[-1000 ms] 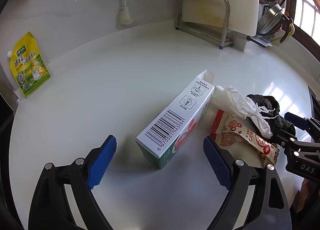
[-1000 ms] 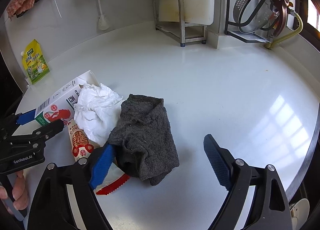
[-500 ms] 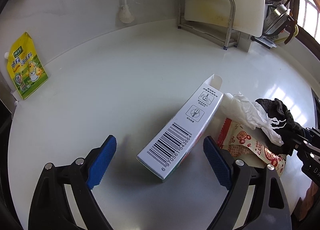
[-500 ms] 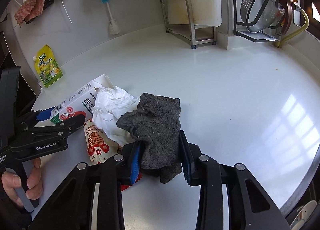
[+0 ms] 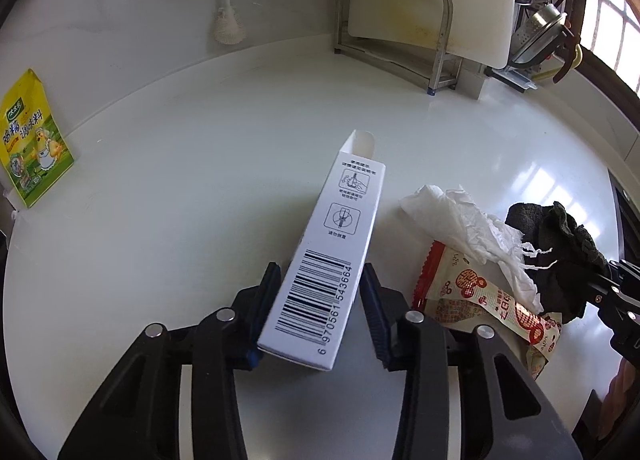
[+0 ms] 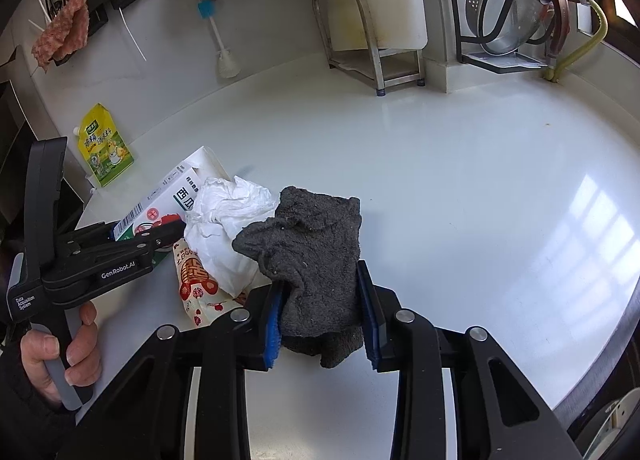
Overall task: Collect trash
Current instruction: 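Grasp the milk carton with the left tool while the right tool holds the cloth, then carry carton and cloth over the bin and open both tools to drop them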
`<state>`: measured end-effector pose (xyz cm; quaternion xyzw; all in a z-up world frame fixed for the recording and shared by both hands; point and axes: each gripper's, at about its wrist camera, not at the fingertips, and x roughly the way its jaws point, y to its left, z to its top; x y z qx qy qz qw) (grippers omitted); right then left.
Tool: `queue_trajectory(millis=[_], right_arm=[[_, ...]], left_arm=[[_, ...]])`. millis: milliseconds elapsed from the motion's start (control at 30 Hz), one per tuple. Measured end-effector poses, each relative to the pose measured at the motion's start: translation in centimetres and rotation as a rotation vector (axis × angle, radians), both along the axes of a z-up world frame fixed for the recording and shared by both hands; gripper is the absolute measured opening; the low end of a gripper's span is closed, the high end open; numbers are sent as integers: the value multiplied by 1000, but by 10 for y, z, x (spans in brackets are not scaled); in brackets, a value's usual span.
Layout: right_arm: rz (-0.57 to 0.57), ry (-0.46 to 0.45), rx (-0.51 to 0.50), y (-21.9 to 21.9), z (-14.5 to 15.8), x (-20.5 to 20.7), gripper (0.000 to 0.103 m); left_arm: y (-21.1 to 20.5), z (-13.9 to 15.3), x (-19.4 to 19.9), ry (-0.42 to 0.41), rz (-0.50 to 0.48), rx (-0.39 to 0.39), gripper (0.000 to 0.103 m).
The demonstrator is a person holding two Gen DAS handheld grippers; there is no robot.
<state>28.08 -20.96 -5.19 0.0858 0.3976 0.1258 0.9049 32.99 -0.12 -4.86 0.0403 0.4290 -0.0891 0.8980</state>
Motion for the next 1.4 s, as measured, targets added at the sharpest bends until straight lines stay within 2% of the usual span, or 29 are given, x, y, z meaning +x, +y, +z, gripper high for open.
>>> queue_trajectory(millis=[33, 67, 367, 667, 967, 1067, 1233, 1400], right_arm=[[-4, 0, 0, -1, 0, -1, 31], [-7, 0, 2, -2, -1, -3, 31], [-33, -14, 13, -12, 3, -25, 31], [-80, -45, 17, -20, 10, -64, 31], [-127, -48, 47, -21, 4, -139, 30], [-143, -57, 30, -17, 2, -166, 30], [-155, -75, 15, -10, 3, -210, 30], [-157, -78, 4, -2, 2, -252, 30]], left_arm=[[0, 0, -2, 1, -3, -6, 26], [0, 0, -4, 2, -3, -5, 26], [2, 12, -30, -46, 7, 6, 26], [8, 28, -88, -90, 10, 5, 26], [-5, 33, -170, -119, -28, 1, 26], [-9, 33, -197, -125, -42, -14, 26], [-11, 25, -236, -109, -47, -35, 26], [-16, 16, -269, -102, -48, -11, 26]])
